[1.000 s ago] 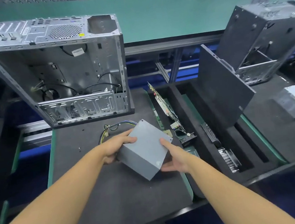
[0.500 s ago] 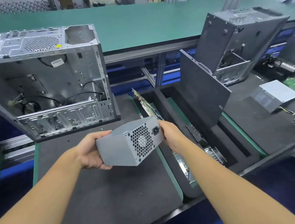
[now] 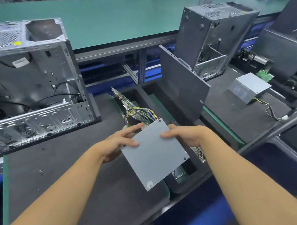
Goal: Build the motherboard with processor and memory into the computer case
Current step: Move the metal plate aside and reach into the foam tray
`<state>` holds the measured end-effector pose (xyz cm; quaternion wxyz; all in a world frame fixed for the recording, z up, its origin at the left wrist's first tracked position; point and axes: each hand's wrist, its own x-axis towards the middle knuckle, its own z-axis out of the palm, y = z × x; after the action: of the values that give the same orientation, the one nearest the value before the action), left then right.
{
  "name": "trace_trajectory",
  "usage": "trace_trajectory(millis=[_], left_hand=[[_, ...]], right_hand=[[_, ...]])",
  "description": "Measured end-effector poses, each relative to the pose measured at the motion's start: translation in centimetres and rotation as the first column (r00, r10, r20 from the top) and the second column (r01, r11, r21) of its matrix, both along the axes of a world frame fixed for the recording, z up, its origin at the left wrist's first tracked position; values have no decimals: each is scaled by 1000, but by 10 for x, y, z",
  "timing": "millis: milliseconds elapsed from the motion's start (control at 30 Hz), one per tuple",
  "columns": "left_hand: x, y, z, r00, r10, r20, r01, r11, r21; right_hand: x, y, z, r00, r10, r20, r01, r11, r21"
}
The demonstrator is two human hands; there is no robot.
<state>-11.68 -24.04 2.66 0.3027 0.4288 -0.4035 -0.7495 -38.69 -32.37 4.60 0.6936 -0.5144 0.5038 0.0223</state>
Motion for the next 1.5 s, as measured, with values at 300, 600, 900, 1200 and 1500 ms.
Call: trace_trajectory(millis=[300,600,900,1200,1500], left_hand=[[-64,-72,36,970,214,113,-217,976,10],[-85,-146,110,797,517,-312,-598,746,-293],[-78,-195,92,686,715,-134,-680,565,-468],[-51,-240,16,578,815,-26,-815,579,8],[-36,-266,-10,635,764,-112,-769,640,5]], right_hand=[[-12,10,14,972,120,-203,-190,908,-373],[-30,-18,57,856,-351,-380,-39,689,-724],[30,-108,19,702,-664,-259,73,429,-900],[79,-210,-39,645,-637,-422,-201,392,-898],[122,-268,-59,626,-575,-527,-287,458,-841]])
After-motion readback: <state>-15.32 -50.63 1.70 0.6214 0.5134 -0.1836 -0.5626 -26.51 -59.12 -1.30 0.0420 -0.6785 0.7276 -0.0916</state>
